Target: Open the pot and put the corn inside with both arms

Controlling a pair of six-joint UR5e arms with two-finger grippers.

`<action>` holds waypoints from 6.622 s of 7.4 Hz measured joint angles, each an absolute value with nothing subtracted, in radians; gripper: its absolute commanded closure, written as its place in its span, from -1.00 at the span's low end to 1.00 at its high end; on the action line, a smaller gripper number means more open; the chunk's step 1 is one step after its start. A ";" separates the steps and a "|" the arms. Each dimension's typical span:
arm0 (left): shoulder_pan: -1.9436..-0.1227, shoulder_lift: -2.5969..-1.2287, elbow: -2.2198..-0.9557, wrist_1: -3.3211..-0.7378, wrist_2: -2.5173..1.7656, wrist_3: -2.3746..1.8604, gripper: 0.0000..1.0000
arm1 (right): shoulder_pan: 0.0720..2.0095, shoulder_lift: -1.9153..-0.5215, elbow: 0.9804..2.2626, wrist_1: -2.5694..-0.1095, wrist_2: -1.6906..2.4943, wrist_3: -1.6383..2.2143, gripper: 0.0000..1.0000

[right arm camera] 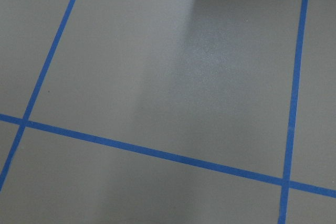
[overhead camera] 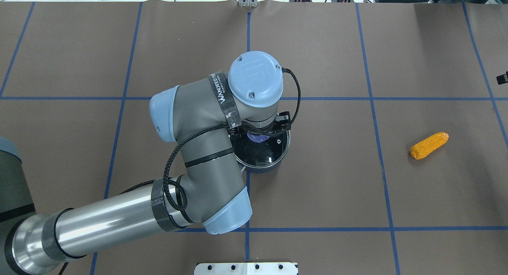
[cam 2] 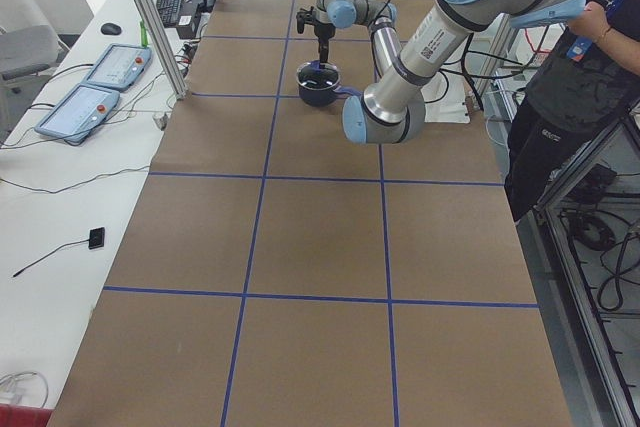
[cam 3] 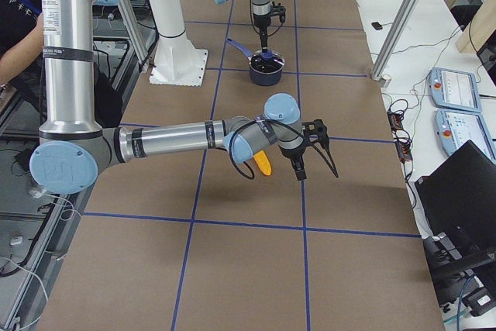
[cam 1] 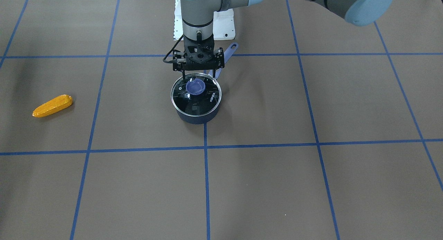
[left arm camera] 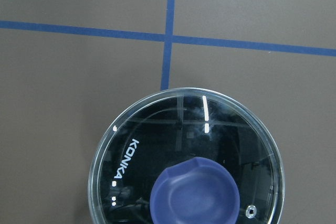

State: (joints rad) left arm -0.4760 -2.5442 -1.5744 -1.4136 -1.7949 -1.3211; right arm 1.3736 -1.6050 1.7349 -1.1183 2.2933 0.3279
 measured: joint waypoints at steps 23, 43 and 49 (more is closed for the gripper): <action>-0.951 -1.516 -1.983 -1.845 -2.127 -0.277 0.46 | 1.354 -1.600 1.723 -1.117 2.290 0.328 -1.00; -1.315 -1.475 -1.762 -1.871 -2.270 -0.003 -0.96 | 1.353 -1.599 1.720 -1.106 2.290 0.330 -1.00; -1.590 -1.548 -1.706 -1.570 -2.294 0.263 -0.96 | 1.167 -1.634 1.878 -1.112 2.148 0.692 -0.96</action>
